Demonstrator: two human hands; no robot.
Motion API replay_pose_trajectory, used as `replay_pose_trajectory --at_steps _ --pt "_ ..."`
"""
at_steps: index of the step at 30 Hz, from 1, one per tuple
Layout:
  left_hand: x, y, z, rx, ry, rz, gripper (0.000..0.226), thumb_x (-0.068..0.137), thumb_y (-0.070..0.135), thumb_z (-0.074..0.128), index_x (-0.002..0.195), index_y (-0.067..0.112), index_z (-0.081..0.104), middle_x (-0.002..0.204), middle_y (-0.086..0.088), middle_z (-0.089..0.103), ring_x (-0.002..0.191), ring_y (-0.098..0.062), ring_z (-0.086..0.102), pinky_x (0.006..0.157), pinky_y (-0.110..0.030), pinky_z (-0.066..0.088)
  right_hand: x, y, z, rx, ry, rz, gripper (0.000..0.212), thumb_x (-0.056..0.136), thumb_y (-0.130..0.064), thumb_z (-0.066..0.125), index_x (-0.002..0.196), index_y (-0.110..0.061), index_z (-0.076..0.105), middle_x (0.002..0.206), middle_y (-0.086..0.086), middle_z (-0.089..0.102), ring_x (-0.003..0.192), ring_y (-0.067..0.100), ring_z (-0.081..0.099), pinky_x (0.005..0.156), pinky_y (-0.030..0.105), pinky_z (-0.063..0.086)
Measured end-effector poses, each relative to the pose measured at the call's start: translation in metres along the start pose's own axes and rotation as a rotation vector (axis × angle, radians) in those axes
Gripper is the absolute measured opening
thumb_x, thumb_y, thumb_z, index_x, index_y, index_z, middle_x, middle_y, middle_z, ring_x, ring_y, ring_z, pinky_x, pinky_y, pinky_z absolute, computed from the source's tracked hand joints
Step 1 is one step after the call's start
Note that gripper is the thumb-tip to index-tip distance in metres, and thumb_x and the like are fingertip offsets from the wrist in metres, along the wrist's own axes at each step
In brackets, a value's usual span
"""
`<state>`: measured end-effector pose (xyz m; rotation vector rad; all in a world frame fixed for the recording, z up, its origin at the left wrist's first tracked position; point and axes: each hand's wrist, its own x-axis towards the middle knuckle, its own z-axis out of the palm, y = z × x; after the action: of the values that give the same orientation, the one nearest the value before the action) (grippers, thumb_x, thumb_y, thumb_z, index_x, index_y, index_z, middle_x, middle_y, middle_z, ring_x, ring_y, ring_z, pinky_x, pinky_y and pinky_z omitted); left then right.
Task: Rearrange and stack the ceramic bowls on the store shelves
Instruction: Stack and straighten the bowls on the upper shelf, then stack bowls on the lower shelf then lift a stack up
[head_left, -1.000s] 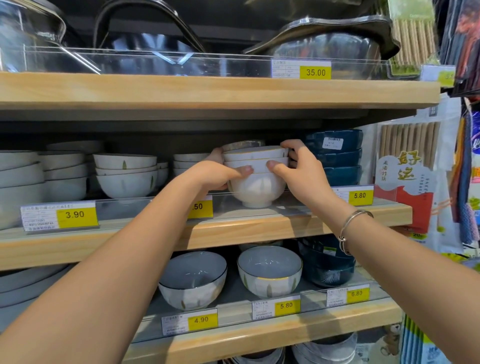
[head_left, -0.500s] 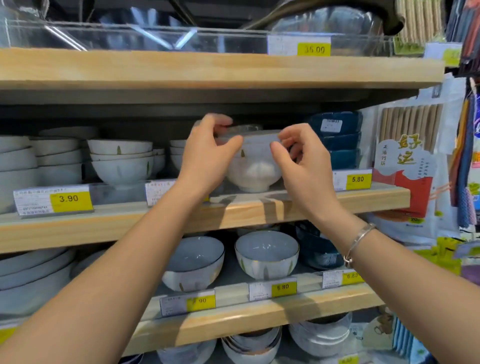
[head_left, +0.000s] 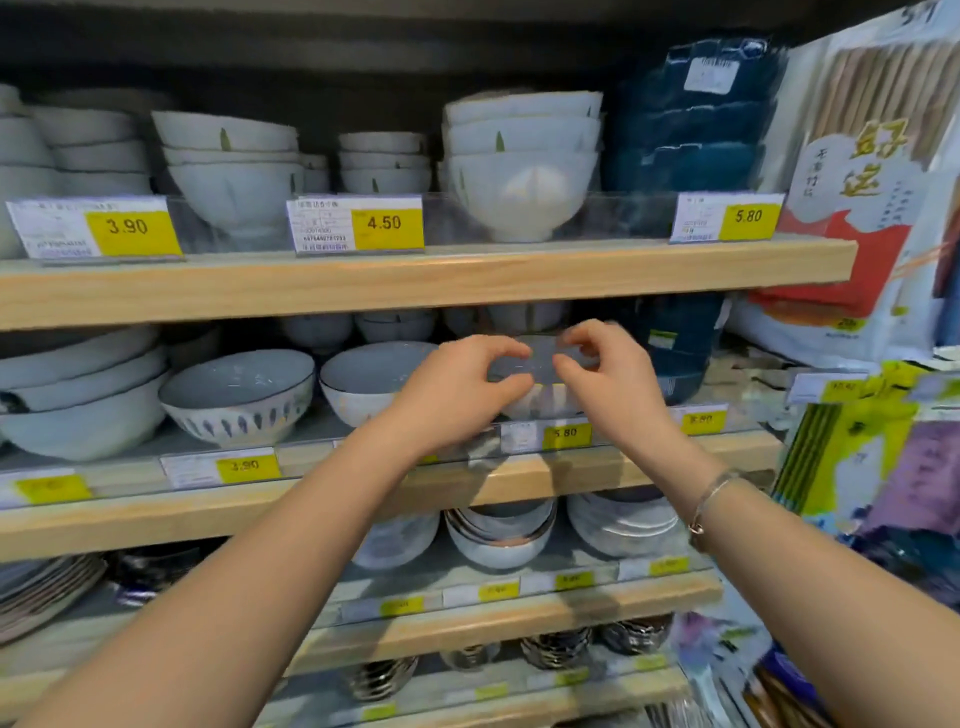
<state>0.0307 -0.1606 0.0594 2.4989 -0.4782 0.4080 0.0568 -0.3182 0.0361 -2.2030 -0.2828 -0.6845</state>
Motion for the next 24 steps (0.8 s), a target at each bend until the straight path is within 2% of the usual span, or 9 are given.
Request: replay_pose_trajectory --at_steps 1,3,7,9,12,15,18,21,24 --pt "0.002 -0.004 0.004 0.047 -0.02 -0.035 0.043 0.09 0.035 0.055 0.131 0.023 0.054 0.135 0.001 0.057 0.119 -0.019 0.054 0.093 -0.026 0.041 0.002 0.005 0.001 -0.041 -0.035 0.046 0.025 0.085 -0.022 0.061 0.108 -0.013 0.062 0.115 0.008 0.054 0.106 0.025 0.055 0.084 0.03 0.04" --pt "0.009 -0.012 0.012 0.152 -0.049 -0.104 0.055 0.09 0.042 0.052 0.14 0.02 0.043 0.137 -0.006 0.055 0.122 -0.025 0.051 0.097 -0.036 0.044 0.005 0.012 0.004 -0.074 -0.101 0.131 0.038 0.083 -0.03 0.064 0.117 -0.014 0.057 0.126 0.012 0.046 0.108 0.029 0.055 0.083 0.03 0.04" --pt "0.02 -0.02 0.025 0.334 -0.109 -0.218 0.068 0.089 0.054 0.045 0.146 0.021 0.029 0.137 -0.012 0.053 0.132 -0.032 0.042 0.108 -0.042 0.034 0.008 0.022 0.006 -0.044 -0.194 0.252 0.061 0.079 -0.039 0.069 0.128 -0.012 0.046 0.123 0.011 0.045 0.113 0.028 0.052 0.08 0.027 0.037" --pt "0.024 -0.019 0.029 0.372 -0.128 -0.231 0.071 0.088 0.061 0.042 0.145 0.021 0.029 0.134 -0.011 0.056 0.137 -0.032 0.036 0.111 -0.045 0.027 0.01 0.023 0.007 -0.04 -0.213 0.277 0.07 0.076 -0.043 0.071 0.131 -0.01 0.043 0.125 0.011 0.047 0.116 0.027 0.051 0.079 0.027 0.037" --pt "0.032 -0.015 0.032 0.376 -0.145 -0.271 0.074 0.083 0.067 0.043 0.137 0.016 0.039 0.125 -0.011 0.061 0.13 -0.029 0.044 0.106 -0.043 0.031 0.012 0.023 0.008 0.012 -0.179 0.333 0.08 0.073 -0.045 0.073 0.134 -0.007 0.039 0.134 0.012 0.046 0.121 0.026 0.049 0.09 0.032 0.042" --pt "0.038 -0.012 0.03 0.345 -0.177 -0.301 0.085 0.076 0.071 0.05 0.139 0.016 0.036 0.138 -0.009 0.052 0.133 -0.028 0.04 0.107 -0.04 0.029 0.014 0.022 0.006 0.217 -0.124 0.447 0.077 0.078 -0.041 0.071 0.136 -0.004 0.036 0.127 0.007 0.049 0.113 0.023 0.05 0.086 0.032 0.042" --pt "0.045 -0.006 0.023 0.192 -0.234 -0.301 0.094 0.074 0.063 0.062 0.146 0.015 0.026 0.147 -0.005 0.044 0.132 -0.025 0.043 0.097 -0.03 0.036 0.016 0.024 0.005 0.254 -0.136 0.52 0.064 0.084 -0.037 0.064 0.132 -0.002 0.04 0.112 0.005 0.045 0.099 0.019 0.044 0.082 0.032 0.039" --pt "0.051 -0.006 0.02 0.089 -0.311 -0.345 0.106 0.072 0.059 0.068 0.15 0.011 0.016 0.155 -0.006 0.031 0.138 -0.024 0.035 0.108 -0.031 0.033 0.021 0.025 0.005 0.234 -0.225 0.548 0.047 0.084 -0.028 0.058 0.122 -0.004 0.045 0.113 0.01 0.051 0.096 0.021 0.047 0.076 0.033 0.038" --pt "0.055 -0.015 0.023 0.017 -0.268 -0.35 0.12 0.064 0.062 0.073 0.152 0.016 0.006 0.157 -0.005 0.026 0.141 -0.024 0.032 0.111 -0.034 0.033 0.026 0.022 0.003 0.251 -0.292 0.584 0.05 0.082 -0.024 0.057 0.125 -0.004 0.039 0.109 0.011 0.047 0.098 0.023 0.047 0.077 0.035 0.039"
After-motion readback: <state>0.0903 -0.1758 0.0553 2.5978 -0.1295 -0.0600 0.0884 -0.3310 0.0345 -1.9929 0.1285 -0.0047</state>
